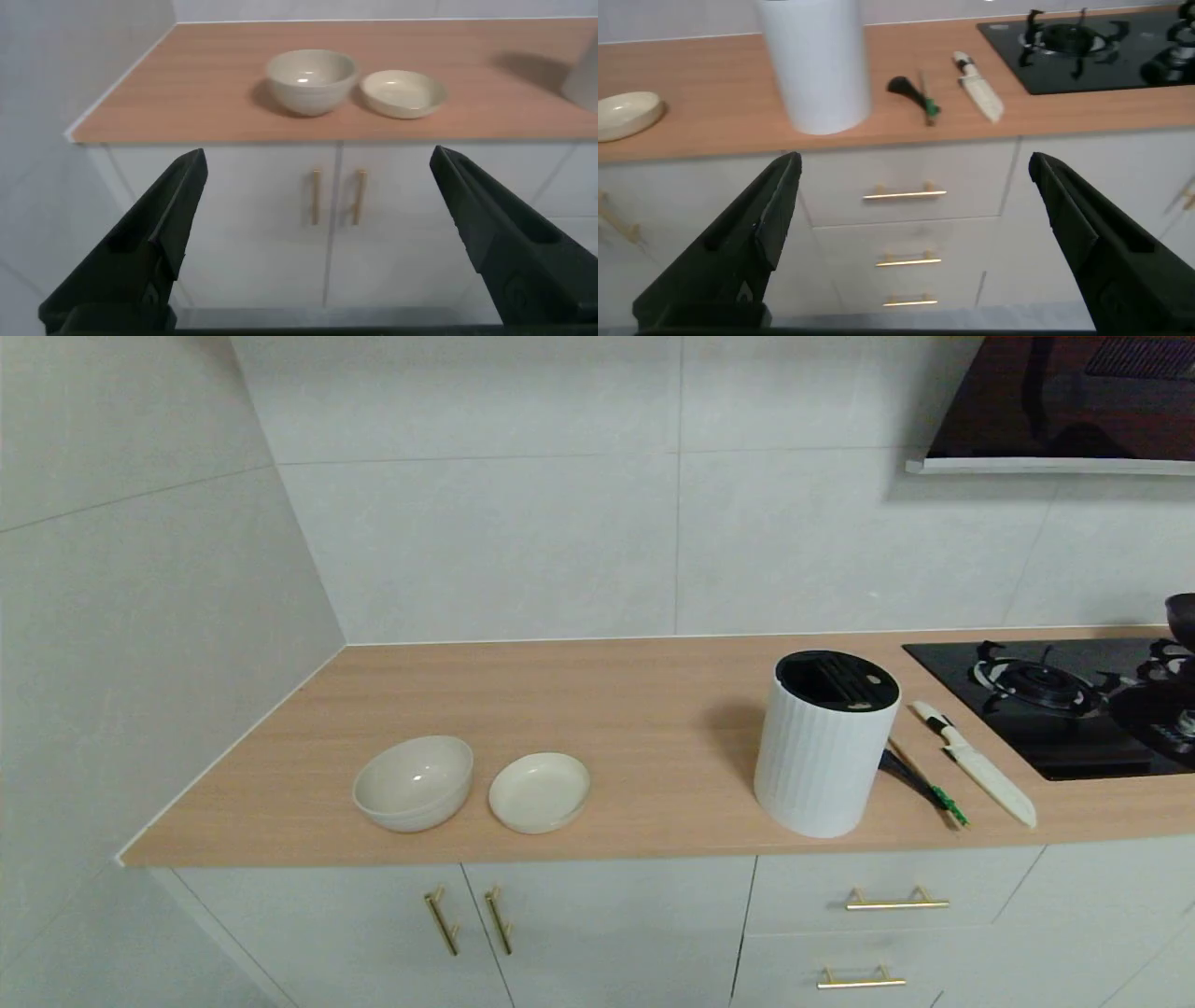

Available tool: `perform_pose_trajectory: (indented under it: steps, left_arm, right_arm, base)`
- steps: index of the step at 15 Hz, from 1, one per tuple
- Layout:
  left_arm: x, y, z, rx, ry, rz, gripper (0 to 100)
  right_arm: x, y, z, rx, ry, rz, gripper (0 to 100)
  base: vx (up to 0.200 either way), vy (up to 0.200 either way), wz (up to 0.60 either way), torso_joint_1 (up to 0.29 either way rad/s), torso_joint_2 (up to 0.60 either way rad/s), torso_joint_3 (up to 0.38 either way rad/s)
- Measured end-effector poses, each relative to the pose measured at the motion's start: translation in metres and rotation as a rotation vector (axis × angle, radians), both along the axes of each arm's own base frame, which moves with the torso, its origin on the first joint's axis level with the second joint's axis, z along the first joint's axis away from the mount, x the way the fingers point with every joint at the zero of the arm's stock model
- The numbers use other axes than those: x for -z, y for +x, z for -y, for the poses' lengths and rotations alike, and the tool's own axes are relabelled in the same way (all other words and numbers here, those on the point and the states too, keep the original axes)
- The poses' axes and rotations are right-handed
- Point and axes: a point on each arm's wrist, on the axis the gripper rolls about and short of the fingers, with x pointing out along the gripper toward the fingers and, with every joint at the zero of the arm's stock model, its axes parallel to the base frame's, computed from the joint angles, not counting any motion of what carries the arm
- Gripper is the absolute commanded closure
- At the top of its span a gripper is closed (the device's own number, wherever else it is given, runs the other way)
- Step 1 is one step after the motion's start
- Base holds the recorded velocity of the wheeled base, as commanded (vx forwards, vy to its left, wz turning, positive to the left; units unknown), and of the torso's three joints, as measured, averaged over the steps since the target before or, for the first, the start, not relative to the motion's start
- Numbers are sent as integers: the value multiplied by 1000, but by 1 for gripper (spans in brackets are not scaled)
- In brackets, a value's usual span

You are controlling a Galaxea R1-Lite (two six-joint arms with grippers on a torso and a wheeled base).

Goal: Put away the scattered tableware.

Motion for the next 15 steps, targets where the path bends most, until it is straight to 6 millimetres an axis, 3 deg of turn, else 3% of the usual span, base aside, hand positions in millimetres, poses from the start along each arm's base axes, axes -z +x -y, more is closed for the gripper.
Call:
perform_pose_trajectory:
  steps: [14,15]
  left_arm:
    - [0,0,0,0,0,2,0]
    - [0,0,0,0,0,0,0]
  right_arm:
    - [0,0,0,-1,0,1,0]
    - [0,0,0,0,0,0,0]
  base:
    - [0,200,0,3,3,2]
    - [0,0,0,0,0,0]
